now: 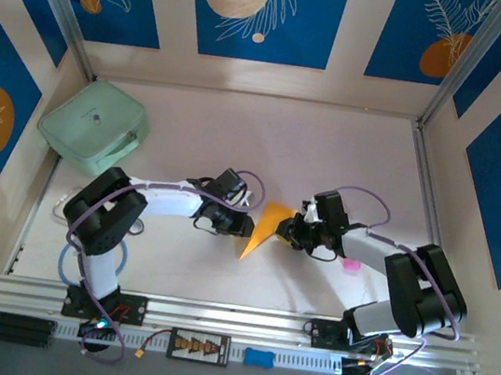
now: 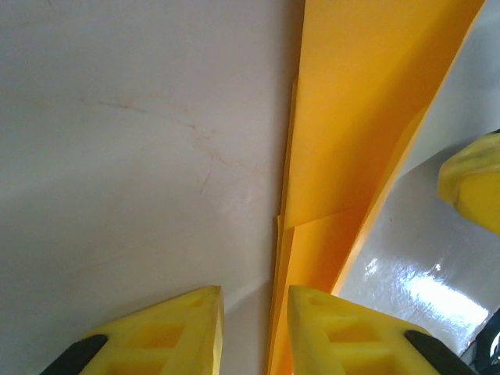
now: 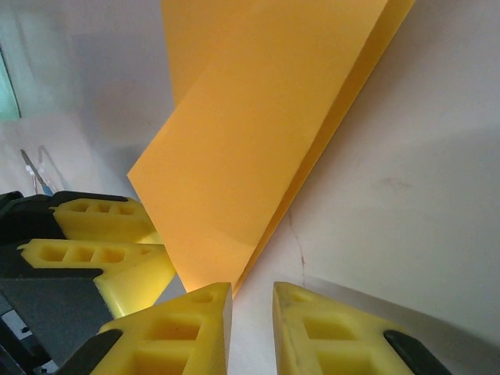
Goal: Fold a paper plane with a square sheet of paper (pick it up from the middle)
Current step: Move the paper plane to the center of the table.
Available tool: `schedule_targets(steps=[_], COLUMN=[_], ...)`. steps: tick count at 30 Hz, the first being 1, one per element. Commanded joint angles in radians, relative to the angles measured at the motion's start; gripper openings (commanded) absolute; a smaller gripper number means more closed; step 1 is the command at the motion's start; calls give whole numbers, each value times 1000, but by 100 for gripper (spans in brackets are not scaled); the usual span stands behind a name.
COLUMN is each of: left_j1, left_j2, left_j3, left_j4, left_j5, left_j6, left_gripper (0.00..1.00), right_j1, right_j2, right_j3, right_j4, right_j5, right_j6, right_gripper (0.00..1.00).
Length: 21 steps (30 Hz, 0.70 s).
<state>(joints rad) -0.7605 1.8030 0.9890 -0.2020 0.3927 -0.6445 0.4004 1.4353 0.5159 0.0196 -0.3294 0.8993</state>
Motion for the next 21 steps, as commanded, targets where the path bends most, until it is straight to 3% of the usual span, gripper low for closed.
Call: schedule_targets(steps=[1, 21], left_j1=[9, 10], left_j2=[21, 66], left_j3=[17, 7], left_j4=[13, 111], left_j5=[68, 188], left_j6=[20, 9], left_gripper=[29, 27], right_j1=[10, 17], right_j2=[23, 85], right_j3=[24, 15], right_j4=[15, 78], right_j5=[-35, -76], right_j6=[-2, 9], right_gripper=[22, 17])
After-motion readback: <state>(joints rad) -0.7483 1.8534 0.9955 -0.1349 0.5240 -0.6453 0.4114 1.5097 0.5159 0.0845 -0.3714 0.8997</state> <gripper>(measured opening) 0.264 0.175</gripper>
